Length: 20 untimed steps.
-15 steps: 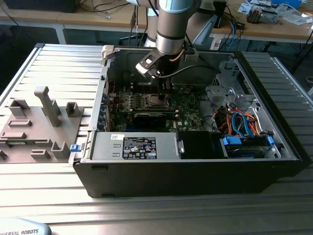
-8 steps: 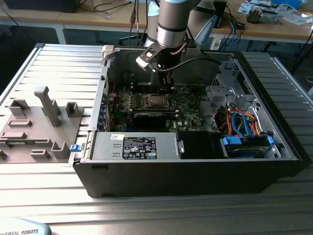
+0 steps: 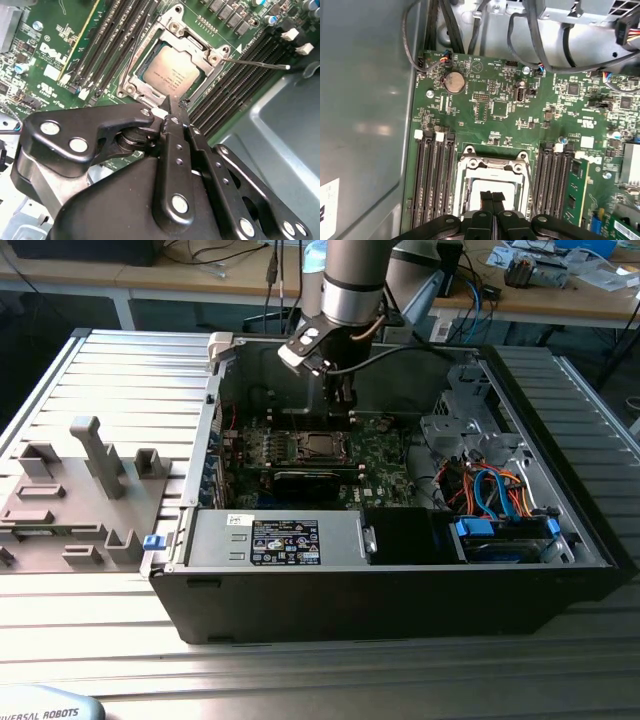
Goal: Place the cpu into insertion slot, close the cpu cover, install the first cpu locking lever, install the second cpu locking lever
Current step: 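Close the cpu cover, then install the first cpu locking lever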
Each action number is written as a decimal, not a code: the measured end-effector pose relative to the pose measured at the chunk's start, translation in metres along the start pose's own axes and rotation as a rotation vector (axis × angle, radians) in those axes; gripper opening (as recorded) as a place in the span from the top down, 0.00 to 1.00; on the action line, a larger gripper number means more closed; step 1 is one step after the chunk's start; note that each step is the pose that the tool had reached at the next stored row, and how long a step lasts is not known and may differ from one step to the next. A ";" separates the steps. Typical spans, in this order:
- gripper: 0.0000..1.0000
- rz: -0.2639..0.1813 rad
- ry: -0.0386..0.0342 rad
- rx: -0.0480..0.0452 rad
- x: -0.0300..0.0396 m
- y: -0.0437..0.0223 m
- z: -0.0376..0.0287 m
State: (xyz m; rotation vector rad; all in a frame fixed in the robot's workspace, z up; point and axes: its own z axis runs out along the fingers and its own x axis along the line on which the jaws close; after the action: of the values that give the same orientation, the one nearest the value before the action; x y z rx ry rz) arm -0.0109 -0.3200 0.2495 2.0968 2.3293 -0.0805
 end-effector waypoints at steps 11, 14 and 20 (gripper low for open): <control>0.89 0.000 0.0001 0.0000 -0.0001 -0.0001 -0.0020; 0.89 0.000 0.0001 0.0000 -0.0001 -0.0001 -0.0020; 0.89 -0.041 -0.0013 -0.0016 -0.0001 -0.0001 -0.0020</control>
State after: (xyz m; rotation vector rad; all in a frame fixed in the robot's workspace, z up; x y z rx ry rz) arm -0.0109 -0.3200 0.2515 2.0474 2.3715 -0.0802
